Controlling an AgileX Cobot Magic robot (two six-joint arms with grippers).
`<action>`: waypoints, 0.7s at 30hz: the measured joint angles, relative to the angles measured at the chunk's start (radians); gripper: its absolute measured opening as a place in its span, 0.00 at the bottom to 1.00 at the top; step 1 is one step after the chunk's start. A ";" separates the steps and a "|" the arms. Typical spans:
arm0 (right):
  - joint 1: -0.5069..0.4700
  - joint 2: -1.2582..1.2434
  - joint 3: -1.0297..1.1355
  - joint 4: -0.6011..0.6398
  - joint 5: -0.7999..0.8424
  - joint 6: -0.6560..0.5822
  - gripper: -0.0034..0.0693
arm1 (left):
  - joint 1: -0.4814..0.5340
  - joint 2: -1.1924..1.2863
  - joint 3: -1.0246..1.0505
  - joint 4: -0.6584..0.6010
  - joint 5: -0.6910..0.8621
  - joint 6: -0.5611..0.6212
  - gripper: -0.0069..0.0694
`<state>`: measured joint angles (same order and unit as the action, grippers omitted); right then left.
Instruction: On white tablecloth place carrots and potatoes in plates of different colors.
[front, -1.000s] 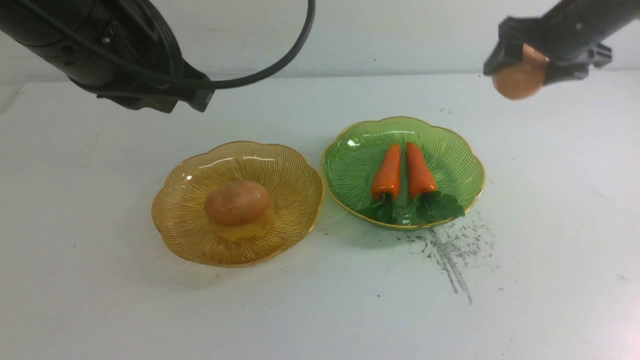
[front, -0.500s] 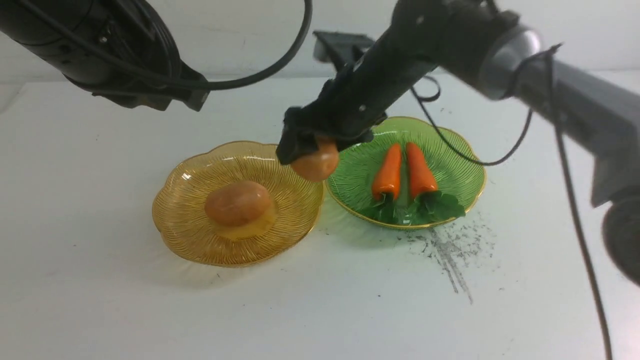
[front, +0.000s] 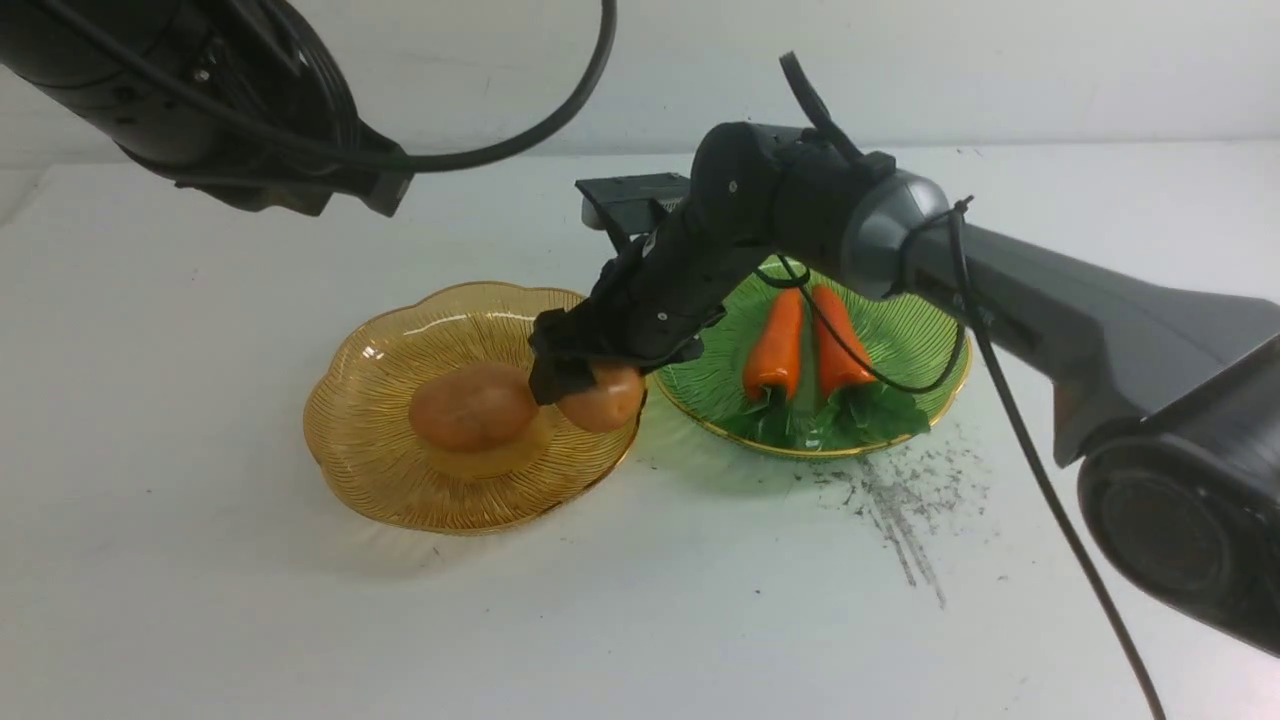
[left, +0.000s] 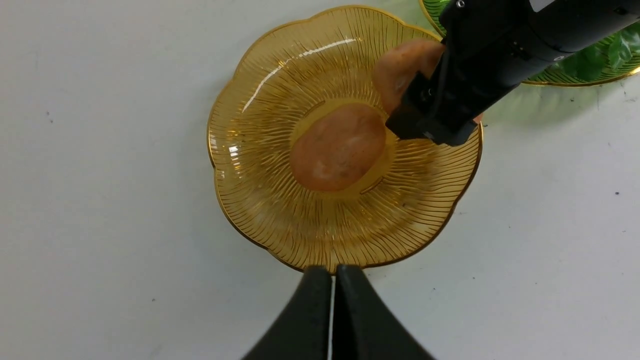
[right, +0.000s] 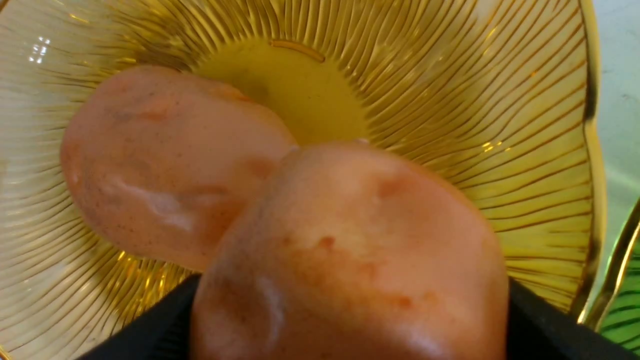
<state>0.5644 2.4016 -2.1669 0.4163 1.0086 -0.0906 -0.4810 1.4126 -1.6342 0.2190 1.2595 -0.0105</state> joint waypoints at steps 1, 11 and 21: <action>0.001 0.000 0.000 0.000 0.000 0.005 0.95 | 0.000 0.000 0.000 0.000 0.000 0.000 0.09; 0.004 0.000 0.000 -0.007 0.000 0.023 1.00 | 0.000 0.000 0.000 0.000 0.000 0.000 0.09; -0.007 -0.139 -0.176 -0.288 0.228 0.065 0.63 | 0.000 0.000 0.000 0.001 0.000 0.000 0.09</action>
<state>0.5570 2.2626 -2.3429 0.1281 1.2363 -0.0260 -0.4810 1.4126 -1.6342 0.2202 1.2595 -0.0105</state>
